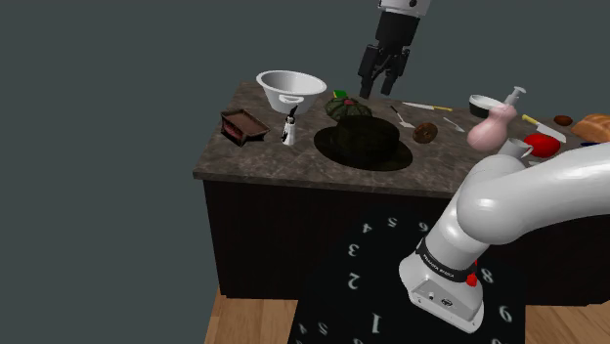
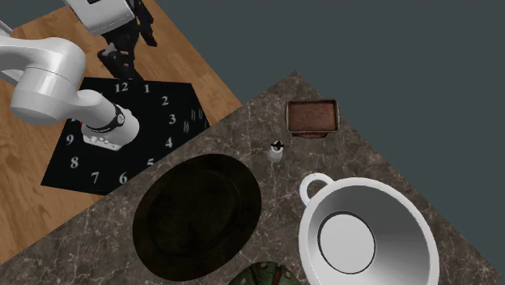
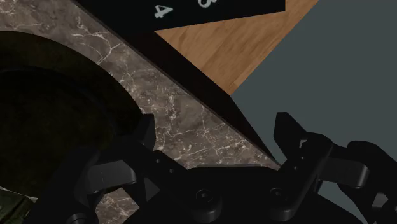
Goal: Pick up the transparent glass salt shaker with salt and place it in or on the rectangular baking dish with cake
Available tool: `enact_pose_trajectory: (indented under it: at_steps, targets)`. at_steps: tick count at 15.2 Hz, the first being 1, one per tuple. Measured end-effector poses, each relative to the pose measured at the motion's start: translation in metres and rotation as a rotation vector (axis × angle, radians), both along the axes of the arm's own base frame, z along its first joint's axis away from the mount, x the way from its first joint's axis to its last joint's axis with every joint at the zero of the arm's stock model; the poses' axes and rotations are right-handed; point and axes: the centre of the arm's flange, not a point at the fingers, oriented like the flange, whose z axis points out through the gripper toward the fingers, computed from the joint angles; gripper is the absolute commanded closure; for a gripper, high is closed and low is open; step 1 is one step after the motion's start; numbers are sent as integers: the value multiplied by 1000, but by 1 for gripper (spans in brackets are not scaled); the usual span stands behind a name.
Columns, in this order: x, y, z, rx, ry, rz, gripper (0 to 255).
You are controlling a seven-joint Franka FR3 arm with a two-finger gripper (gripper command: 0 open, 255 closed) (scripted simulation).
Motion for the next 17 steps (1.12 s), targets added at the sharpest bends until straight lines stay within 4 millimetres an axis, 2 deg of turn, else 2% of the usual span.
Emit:
enact_pose_trajectory:
  at_steps: [2,6,17]
  targets:
    - [3,-2,-4,-2,-4,5,0]
    - [27,-13,-35,-17,-40,40,0]
    - [119,-52,-124,-65,-158,151,0]
